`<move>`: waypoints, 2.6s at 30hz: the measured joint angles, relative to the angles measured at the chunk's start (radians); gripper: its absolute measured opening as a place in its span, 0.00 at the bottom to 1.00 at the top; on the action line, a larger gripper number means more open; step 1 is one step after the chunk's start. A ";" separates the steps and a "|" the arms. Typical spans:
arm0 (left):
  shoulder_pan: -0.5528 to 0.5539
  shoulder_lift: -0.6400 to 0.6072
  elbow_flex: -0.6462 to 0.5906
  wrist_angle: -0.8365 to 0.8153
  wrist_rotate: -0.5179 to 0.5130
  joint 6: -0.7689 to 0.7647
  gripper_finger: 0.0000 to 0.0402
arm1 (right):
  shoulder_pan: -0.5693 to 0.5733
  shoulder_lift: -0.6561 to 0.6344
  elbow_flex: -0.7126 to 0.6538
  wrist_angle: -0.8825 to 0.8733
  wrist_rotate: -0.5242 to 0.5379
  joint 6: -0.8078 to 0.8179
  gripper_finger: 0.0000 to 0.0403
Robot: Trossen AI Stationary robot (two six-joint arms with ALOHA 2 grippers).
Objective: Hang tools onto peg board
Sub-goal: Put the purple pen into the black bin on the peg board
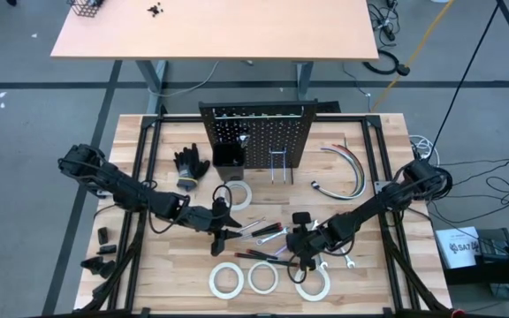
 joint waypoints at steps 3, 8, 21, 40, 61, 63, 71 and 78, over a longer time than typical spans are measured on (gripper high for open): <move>-0.011 0.000 0.000 0.000 0.000 0.000 0.35 | 0.002 0.012 0.000 -0.002 0.001 -0.001 0.18; -0.019 0.000 0.000 -0.001 0.000 0.001 0.35 | -0.005 0.014 0.000 -0.002 -0.003 -0.058 0.06; -0.019 0.000 0.000 0.008 -0.011 0.010 0.35 | -0.042 0.016 0.025 0.007 0.055 -0.113 0.03; -0.019 0.000 0.000 0.142 -0.026 0.027 0.35 | -0.041 0.018 0.294 -0.320 0.014 -0.155 0.00; -0.028 0.000 0.000 0.138 -0.020 0.008 0.35 | -0.037 0.016 0.320 -0.627 -0.098 -0.134 0.45; -0.028 0.000 0.000 0.138 -0.020 0.008 0.35 | -0.041 0.016 0.320 -0.628 -0.086 -0.139 0.48; -0.028 0.000 0.000 0.138 -0.019 0.008 0.35 | -0.091 0.015 0.320 -0.619 -0.087 -0.151 0.44; -0.028 0.000 0.000 0.136 -0.018 0.009 0.35 | -0.126 0.015 0.265 -0.518 -0.165 -0.159 0.34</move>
